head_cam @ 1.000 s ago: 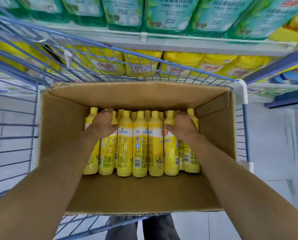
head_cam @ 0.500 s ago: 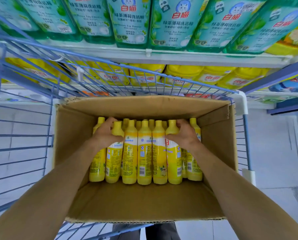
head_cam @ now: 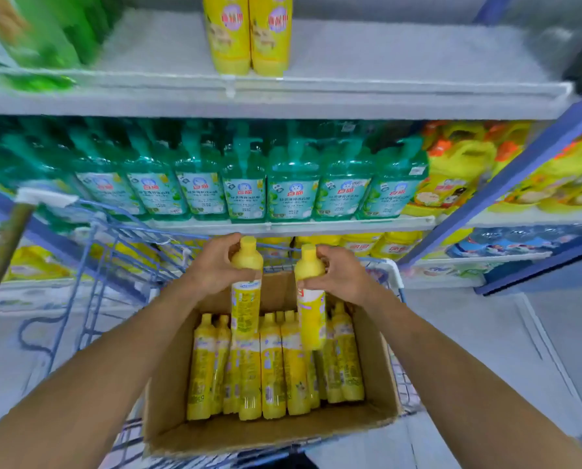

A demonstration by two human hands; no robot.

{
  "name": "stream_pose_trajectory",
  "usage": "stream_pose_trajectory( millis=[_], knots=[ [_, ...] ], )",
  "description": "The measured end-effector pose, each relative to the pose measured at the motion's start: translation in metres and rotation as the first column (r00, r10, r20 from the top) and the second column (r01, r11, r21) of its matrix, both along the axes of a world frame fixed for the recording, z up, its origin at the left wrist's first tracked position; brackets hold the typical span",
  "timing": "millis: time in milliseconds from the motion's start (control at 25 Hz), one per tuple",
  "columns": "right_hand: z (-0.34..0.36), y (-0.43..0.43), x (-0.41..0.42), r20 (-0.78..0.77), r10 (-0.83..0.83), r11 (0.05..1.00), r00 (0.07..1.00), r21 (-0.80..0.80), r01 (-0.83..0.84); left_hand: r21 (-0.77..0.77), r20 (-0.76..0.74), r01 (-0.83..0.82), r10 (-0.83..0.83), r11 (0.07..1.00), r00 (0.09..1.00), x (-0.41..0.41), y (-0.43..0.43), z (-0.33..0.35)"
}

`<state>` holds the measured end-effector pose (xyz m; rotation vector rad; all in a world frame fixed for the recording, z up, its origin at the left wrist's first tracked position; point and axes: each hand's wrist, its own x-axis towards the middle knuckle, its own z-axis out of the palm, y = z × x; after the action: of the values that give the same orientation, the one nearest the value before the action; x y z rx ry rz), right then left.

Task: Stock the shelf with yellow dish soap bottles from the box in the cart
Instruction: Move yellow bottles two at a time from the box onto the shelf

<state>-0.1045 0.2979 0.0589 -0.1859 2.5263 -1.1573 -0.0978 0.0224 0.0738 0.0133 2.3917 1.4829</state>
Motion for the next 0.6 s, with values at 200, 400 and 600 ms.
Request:
stream_pose_trajectory(
  millis=[200, 400, 600],
  knots=[
    [0.142, -0.005, -0.02, -0.245, -0.041, 0.994, 0.969, -0.112, 0.013, 0.067, -0.226, 0.014, 0.002, 0.998, 0.974, -0.025, 0.025, 0.137],
    [0.249, 0.006, -0.043, -0.429, -0.048, 0.983, 0.902, -0.179, -0.032, 0.083, -0.424, 0.077, -0.034, 0.994, 0.905, -0.045, 0.055, 0.251],
    [0.325, 0.026, -0.08, -0.509, -0.007, 0.971, 0.861, -0.209, -0.116, 0.029, -0.577, 0.017, 0.003, 0.999, 0.817, -0.084, 0.073, 0.321]
  ],
)
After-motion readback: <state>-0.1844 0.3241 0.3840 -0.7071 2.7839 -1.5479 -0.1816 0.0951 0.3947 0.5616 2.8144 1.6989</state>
